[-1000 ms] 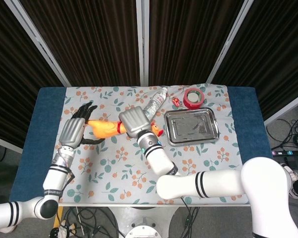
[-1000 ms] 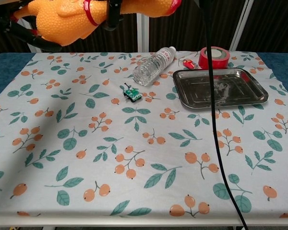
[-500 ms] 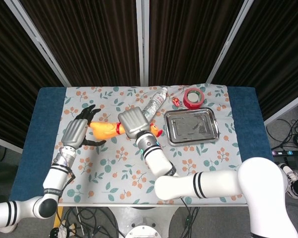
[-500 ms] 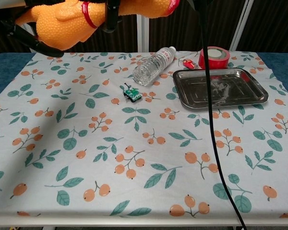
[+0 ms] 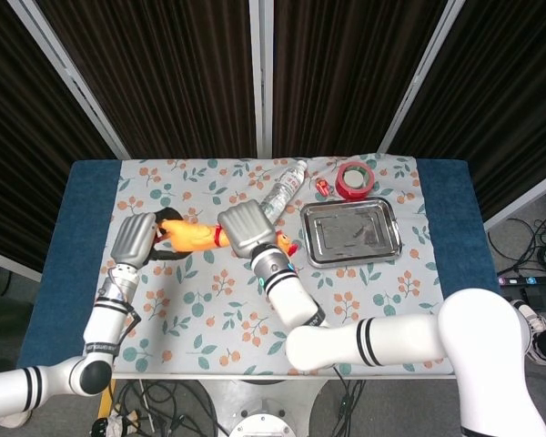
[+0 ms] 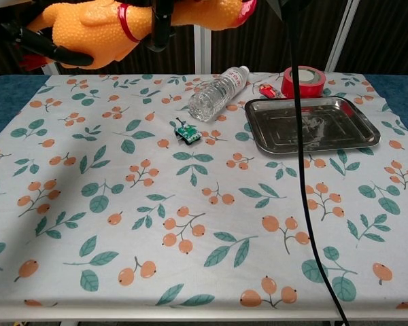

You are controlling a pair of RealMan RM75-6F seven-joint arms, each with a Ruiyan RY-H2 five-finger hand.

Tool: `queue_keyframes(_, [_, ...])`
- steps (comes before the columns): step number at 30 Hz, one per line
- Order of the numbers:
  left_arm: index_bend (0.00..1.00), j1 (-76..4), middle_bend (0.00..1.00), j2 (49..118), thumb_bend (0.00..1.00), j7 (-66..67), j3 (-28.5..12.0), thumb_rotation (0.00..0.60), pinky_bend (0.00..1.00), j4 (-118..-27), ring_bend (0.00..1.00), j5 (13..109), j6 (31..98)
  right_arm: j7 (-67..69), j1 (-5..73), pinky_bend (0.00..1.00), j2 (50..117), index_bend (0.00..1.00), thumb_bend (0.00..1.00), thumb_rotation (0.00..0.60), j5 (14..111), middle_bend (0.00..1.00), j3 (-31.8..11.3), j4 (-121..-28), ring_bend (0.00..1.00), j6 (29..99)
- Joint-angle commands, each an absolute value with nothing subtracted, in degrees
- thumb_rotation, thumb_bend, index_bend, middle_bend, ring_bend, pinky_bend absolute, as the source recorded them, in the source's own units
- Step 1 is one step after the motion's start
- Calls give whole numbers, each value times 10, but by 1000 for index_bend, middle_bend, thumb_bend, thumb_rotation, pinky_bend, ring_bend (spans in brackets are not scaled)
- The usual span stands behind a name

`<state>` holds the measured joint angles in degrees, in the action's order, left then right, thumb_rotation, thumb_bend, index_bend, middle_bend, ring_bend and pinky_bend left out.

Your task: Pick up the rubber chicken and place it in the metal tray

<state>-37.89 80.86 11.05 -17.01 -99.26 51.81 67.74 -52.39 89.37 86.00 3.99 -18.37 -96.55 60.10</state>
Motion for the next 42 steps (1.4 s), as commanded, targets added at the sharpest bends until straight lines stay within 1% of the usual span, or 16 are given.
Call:
queue_keyframes(1, [829, -378, 822, 812, 533, 111, -172, 535, 638, -989, 714, 519, 680, -525, 893, 1000, 859, 937, 427, 600, 41, 810, -183, -970, 829, 602])
queue_keyframes(4, [866, -377, 862, 815, 567, 112, -173, 596, 668, -986, 752, 518, 682, -526, 892, 1000, 859, 938, 427, 600, 42, 810, -183, -972, 829, 603])
queue_keyframes(5, [872, -376, 867, 814, 571, 112, -172, 597, 681, -986, 759, 519, 681, -526, 892, 1000, 858, 938, 427, 600, 42, 810, -183, -972, 829, 604])
queue_keyframes(7, [848, -373, 841, 814, 575, 107, -172, 543, 691, -987, 737, 521, 681, -525, 891, 1000, 857, 938, 427, 600, 42, 810, -185, -971, 829, 605])
queue_keyframes(8, [780, -371, 775, 812, 574, 104, -170, 456, 685, -991, 676, 521, 678, -525, 890, 1000, 857, 938, 427, 600, 42, 810, -185, -970, 829, 605])
queue_keyframes(9, [708, -370, 716, 807, 567, 103, -167, 396, 673, -997, 621, 517, 671, -526, 890, 1000, 856, 938, 427, 600, 42, 810, -185, -970, 829, 605])
queue_keyframes(10, [594, -369, 627, 801, 531, 103, -166, 339, 646, -1004, 541, 510, 663, -526, 889, 1000, 856, 937, 427, 600, 42, 810, -185, -969, 829, 605])
queue_keyframes(11, [422, -370, 494, 792, 443, 103, -166, 294, 588, -1012, 423, 501, 650, -526, 889, 1000, 855, 938, 428, 600, 42, 810, -184, -967, 829, 605])
queue_keyframes(13, [246, -369, 324, 783, 294, 96, -168, 291, 470, -1021, 265, 493, 639, -527, 888, 1000, 854, 938, 428, 600, 40, 810, -183, -965, 829, 604])
queue_keyframes(14, [191, -368, 238, 783, 230, 92, -169, 294, 389, -1021, 177, 496, 640, -530, 887, 1000, 854, 938, 428, 600, 38, 810, -182, -964, 829, 603])
queue_keyframes(17, [156, -362, 132, 790, 162, 77, -169, 290, 274, -1013, 78, 515, 649, -534, 887, 1000, 854, 938, 428, 600, 34, 810, -179, -958, 829, 599])
queue_keyframes(20, [138, -357, 82, 793, 142, 71, -164, 292, 222, -1003, 46, 535, 658, -535, 886, 1000, 855, 938, 428, 600, 30, 810, -178, -953, 829, 595])
queue_keyframes(24, [133, -352, 50, 798, 136, 67, -159, 323, 192, -991, 25, 557, 669, -540, 886, 1000, 856, 938, 427, 600, 26, 810, -175, -945, 829, 591])
queue_keyframes(27, [133, -351, 43, 795, 132, 73, -154, 424, 181, -987, 21, 570, 670, -543, 885, 1000, 856, 938, 428, 600, 23, 810, -173, -940, 829, 588])
queue_keyframes(31, [132, -351, 37, 790, 125, 88, -148, 587, 174, -984, 19, 578, 669, -550, 885, 1000, 853, 939, 428, 600, 21, 811, -169, -939, 829, 584])
queue_keyframes(42, [133, -357, 35, 783, 91, 95, -159, 600, 171, -1017, 19, 567, 658, -552, 892, 1000, 865, 939, 428, 600, 25, 811, -174, -935, 829, 589])
